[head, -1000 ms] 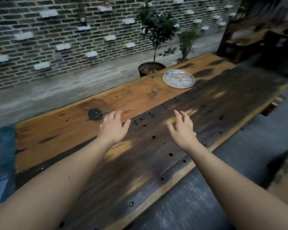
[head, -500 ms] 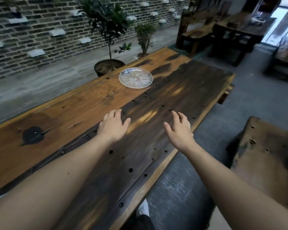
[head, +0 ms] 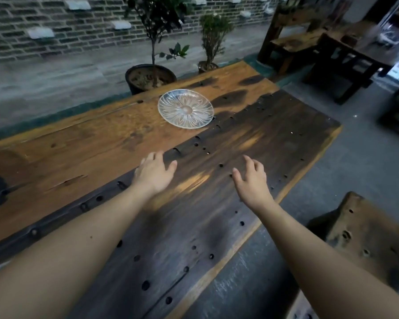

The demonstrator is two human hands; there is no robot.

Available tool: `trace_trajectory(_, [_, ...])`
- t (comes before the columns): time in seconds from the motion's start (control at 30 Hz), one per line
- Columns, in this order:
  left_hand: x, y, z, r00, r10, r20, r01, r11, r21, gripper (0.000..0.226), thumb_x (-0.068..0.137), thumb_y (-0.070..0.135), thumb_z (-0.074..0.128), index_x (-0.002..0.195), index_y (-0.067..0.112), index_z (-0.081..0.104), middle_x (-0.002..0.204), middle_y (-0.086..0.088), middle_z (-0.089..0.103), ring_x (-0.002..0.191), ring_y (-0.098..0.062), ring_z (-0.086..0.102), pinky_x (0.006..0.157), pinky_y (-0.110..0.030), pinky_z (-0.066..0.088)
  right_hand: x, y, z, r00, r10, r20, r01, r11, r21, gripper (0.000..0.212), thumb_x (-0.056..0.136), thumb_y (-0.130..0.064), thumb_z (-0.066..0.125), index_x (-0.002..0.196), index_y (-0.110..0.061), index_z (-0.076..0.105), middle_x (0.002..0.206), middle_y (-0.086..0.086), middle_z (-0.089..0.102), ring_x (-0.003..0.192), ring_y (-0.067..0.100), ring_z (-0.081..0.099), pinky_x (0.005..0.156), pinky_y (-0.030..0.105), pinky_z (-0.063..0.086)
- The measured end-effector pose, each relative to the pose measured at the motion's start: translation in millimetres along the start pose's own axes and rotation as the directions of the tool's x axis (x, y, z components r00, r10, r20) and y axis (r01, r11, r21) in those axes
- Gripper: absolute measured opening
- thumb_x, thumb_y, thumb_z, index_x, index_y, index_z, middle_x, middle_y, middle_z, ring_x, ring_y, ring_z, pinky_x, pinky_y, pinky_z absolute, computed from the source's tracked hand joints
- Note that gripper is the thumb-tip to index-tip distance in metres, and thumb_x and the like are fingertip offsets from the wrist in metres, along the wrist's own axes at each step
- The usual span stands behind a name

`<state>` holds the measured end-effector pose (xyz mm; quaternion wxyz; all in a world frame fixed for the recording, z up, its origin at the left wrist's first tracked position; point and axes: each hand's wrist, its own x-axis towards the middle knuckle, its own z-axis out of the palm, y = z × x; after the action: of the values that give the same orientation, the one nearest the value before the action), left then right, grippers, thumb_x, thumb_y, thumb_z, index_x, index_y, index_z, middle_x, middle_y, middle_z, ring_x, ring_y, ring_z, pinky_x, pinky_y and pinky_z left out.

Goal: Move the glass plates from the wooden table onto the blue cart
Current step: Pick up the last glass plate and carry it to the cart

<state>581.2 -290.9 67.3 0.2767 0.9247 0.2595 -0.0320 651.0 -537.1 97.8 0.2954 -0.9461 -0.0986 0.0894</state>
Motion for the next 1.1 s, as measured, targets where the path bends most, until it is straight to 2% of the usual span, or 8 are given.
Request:
trace_trajectory(0.1, [25,6,0,0.999,-0.034,-0.025,0.034,0.999,-0.025,0.069,0.094,0.058,0.034,0.147,0.014,0.032,0.151,-0.009,0.037,0.137,-0.034,0.036,0.112,-0.048,0.033,40,-5,-7,1.0,-0.008,0.014,0.008,1.0,0.004,0.059,0.097,-0.046,0.039,0.149,-0.023,0.023,0.155,0.005,0.021,0.142,0.031,0.022,0.111,0.057,0.028])
trace_trajectory(0.4, [100,30,11,0.979,-0.197,-0.053,0.195,0.98,-0.031,0.068,0.095,0.054,0.04,0.147,0.01,0.035,0.15,-0.016,0.039,0.138,-0.035,0.036,0.115,-0.042,0.03,165,-2,-5,0.992,-0.07,0.107,0.064,0.996,0.058,0.057,0.098,-0.039,0.042,0.149,-0.019,0.026,0.152,0.011,0.024,0.14,0.033,0.028,0.111,0.055,0.029])
trace_trajectory(0.5, [135,56,17,0.953,-0.289,-0.09,0.287,0.957,-0.038,0.064,0.096,0.05,0.042,0.145,0.01,0.037,0.149,-0.016,0.04,0.138,-0.034,0.037,0.115,-0.039,0.03,228,5,-1,0.98,-0.108,0.165,0.094,0.991,0.091,0.057,0.097,-0.038,0.043,0.149,-0.018,0.027,0.151,0.012,0.025,0.135,0.034,0.037,0.112,0.051,0.03])
trace_trajectory(0.57, [153,69,21,0.94,-0.328,-0.095,0.326,0.944,-0.041,0.062,0.096,0.049,0.043,0.144,0.01,0.038,0.148,-0.016,0.04,0.138,-0.033,0.039,0.114,-0.038,0.031,260,11,1,0.975,-0.13,0.182,0.109,0.987,0.121,0.056,0.097,-0.037,0.044,0.148,-0.017,0.029,0.151,0.012,0.026,0.137,0.034,0.035,0.114,0.047,0.029])
trace_trajectory(0.8, [218,100,30,0.908,-0.409,-0.089,0.408,0.913,-0.029,0.06,0.096,0.048,0.043,0.143,0.011,0.04,0.145,-0.015,0.044,0.136,-0.033,0.041,0.111,-0.037,0.033,353,23,10,0.956,-0.136,0.258,0.093,0.981,0.17,0.056,0.098,-0.031,0.045,0.148,-0.011,0.03,0.149,0.019,0.029,0.135,0.038,0.036,0.114,0.043,0.028])
trace_trajectory(0.93, [249,100,39,0.888,-0.451,-0.085,0.45,0.892,-0.036,0.057,0.097,0.045,0.044,0.14,0.008,0.042,0.143,-0.017,0.045,0.134,-0.033,0.042,0.11,-0.034,0.032,393,23,24,0.947,-0.128,0.294,0.076,0.98,0.181,0.056,0.097,-0.031,0.046,0.147,-0.011,0.031,0.147,0.02,0.032,0.132,0.038,0.039,0.113,0.045,0.03])
trace_trajectory(1.1, [287,90,57,0.856,-0.515,-0.045,0.511,0.856,-0.077,0.056,0.096,0.045,0.045,0.138,0.009,0.044,0.142,-0.016,0.047,0.134,-0.033,0.043,0.111,-0.037,0.033,435,22,51,0.937,-0.103,0.332,0.038,0.979,0.198,0.054,0.096,-0.029,0.047,0.145,-0.011,0.034,0.144,0.019,0.034,0.131,0.036,0.04,0.113,0.041,0.03])
